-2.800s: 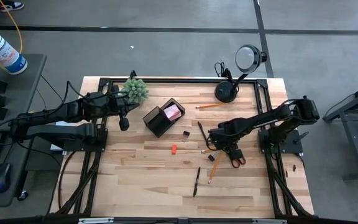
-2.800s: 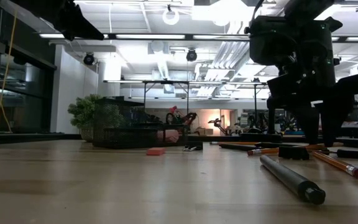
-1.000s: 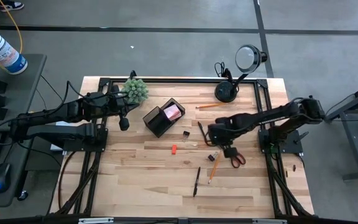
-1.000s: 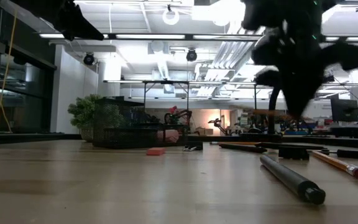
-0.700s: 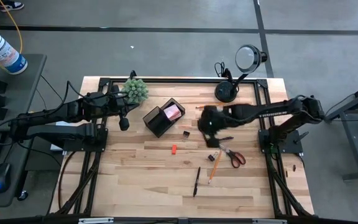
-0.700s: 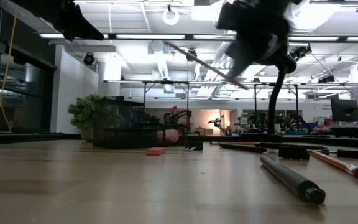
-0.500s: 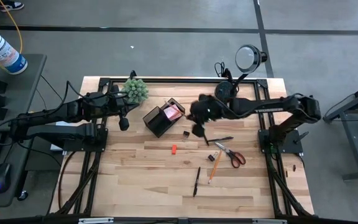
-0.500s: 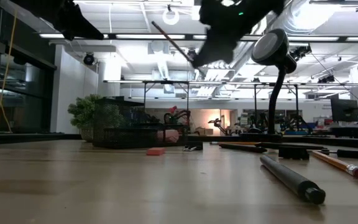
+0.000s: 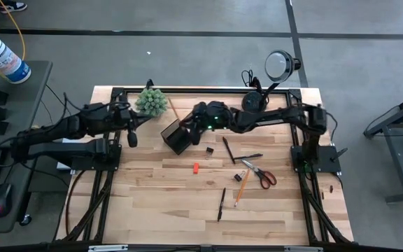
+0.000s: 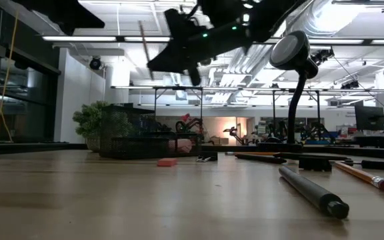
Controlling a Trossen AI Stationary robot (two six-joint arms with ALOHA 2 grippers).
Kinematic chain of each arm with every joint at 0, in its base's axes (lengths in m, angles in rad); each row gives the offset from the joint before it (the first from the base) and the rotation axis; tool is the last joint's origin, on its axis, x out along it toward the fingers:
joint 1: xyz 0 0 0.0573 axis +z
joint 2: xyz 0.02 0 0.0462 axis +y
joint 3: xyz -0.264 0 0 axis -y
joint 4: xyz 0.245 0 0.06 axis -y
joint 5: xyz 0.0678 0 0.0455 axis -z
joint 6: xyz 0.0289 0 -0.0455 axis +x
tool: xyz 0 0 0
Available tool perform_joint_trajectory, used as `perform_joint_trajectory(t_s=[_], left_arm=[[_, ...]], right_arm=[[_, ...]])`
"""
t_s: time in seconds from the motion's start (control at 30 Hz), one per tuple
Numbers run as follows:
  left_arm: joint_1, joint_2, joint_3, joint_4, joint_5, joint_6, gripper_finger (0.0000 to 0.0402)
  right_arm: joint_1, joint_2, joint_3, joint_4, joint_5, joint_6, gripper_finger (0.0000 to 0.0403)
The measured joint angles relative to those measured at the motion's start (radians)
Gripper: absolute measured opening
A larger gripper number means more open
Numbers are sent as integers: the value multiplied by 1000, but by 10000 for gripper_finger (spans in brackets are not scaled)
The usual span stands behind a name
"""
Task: Pick and place office supplies into organizer
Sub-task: Put the center orange pencil into the black desk organizer
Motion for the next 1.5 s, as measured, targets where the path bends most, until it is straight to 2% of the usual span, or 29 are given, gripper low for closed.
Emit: perform_joint_trajectory(t_s=[0.2,0.37,0.57,0.67,0.77,0.9,1.0,1.33,1.5], left_arm=[[0,-67,0,-7,0,1,1],[0,-93,0,-13,0,3,1],[0,-90,0,-8,-17,6,1],[0,-88,0,-4,-61,3,1],[1,-79,0,51,-106,25,1],[1,-57,1,139,-109,56,6],[1,-24,0,147,-101,56,33],[0,68,0,208,-73,-23,177],[1,94,0,294,-57,-27,215]], right_arm=[[1,126,188,-8,-29,-59,8],[-7,188,287,-27,-29,-64,8],[-7,195,327,-24,-33,-81,8],[-7,196,341,-25,-48,-77,7],[-2,196,346,-19,-52,-88,7],[5,196,346,-22,-55,-100,7],[6,196,346,-19,-53,-100,7],[7,196,346,13,-42,-126,7],[8,196,345,13,-42,-126,7]])
